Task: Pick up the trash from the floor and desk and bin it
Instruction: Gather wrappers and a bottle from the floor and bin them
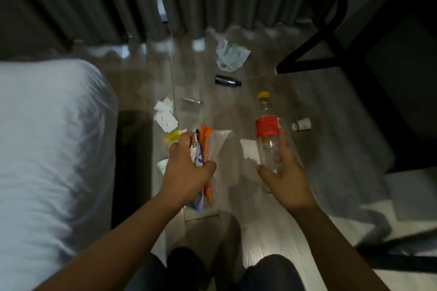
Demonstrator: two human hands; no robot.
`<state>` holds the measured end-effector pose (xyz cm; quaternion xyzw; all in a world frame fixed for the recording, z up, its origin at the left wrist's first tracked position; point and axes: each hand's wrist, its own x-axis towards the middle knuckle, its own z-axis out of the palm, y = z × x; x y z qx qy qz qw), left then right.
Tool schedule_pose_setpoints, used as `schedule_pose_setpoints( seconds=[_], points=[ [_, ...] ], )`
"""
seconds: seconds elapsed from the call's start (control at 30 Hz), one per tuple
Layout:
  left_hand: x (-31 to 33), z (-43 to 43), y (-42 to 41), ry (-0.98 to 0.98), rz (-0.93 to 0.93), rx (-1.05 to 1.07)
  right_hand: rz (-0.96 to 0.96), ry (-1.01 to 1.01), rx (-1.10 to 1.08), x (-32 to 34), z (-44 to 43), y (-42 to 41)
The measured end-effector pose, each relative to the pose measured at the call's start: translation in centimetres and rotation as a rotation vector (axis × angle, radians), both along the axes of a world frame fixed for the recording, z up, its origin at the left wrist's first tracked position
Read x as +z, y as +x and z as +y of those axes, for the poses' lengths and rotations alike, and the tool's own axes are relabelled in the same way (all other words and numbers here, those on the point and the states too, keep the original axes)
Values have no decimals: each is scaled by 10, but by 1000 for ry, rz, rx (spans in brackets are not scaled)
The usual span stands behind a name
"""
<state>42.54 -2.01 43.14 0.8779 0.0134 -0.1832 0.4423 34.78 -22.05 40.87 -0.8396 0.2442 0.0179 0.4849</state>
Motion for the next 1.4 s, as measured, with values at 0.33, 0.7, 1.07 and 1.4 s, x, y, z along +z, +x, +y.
schedule_pose_setpoints(
  seconds=[0.33, 0.7, 1.07, 1.4],
  points=[
    [267, -4, -43, -165, -26, -125, -174, 17, -243, 282, 10, -81],
    [386, -11, -78, -385, -102, -515, -340, -105, -661, 414, 75, -188],
    [454, -91, -225, -571, -62, -1034, -484, -307, -1132, 470, 94, -360],
    [478, -147, -456, -666, -4, -1384, -492, -476, -1476, 489, 115, -582]
  ],
)
